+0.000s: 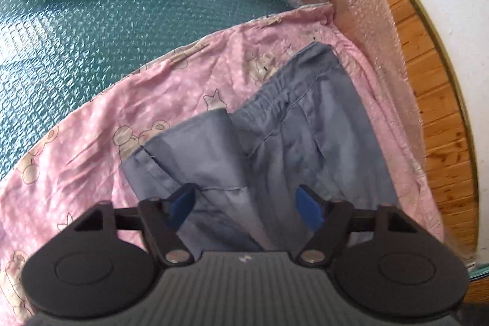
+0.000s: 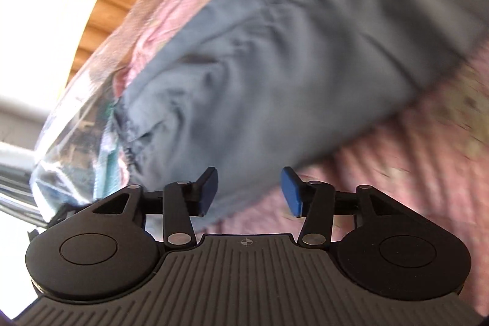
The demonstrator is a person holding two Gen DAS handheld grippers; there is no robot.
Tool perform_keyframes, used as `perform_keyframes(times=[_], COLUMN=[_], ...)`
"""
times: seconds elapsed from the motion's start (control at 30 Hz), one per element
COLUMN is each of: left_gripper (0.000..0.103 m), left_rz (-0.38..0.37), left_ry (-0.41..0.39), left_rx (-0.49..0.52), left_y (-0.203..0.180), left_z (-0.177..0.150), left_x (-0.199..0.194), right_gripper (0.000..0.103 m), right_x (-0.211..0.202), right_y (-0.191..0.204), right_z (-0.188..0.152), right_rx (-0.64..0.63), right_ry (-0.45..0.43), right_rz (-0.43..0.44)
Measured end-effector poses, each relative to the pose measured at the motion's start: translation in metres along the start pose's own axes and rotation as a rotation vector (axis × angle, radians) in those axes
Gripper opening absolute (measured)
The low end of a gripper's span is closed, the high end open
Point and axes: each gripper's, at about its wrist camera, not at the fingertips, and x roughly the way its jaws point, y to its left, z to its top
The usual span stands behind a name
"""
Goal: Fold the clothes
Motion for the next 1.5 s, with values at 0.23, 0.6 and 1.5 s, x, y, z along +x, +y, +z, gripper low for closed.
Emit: perform_keyframes(times=[0.23, 0.6, 1.5], left_gripper=[0.001, 0.049, 0.075], left_rz=[-0.427, -0.299, -0.388], left_ry=[0.079, 0.002, -0.151], left_rx=[-0.152, -0.174, -0.196], left_y=[0.085, 0.106, 0.108], left_z=[-0.018, -0.019, 0.006], left_x=[0.032, 0.003, -0.034], right_gripper=[0.052, 0.052, 0.075], right_x=[0.001, 0.003, 0.169], right_y=[-0.003, -0.008, 0.287], right_z=[-0.001, 0.007, -0.153], right_rx=[0.002, -0.071, -1.46], right_ry=[-0.002, 0.012, 0.206], right_rz=[0.0, -0.083, 0.052])
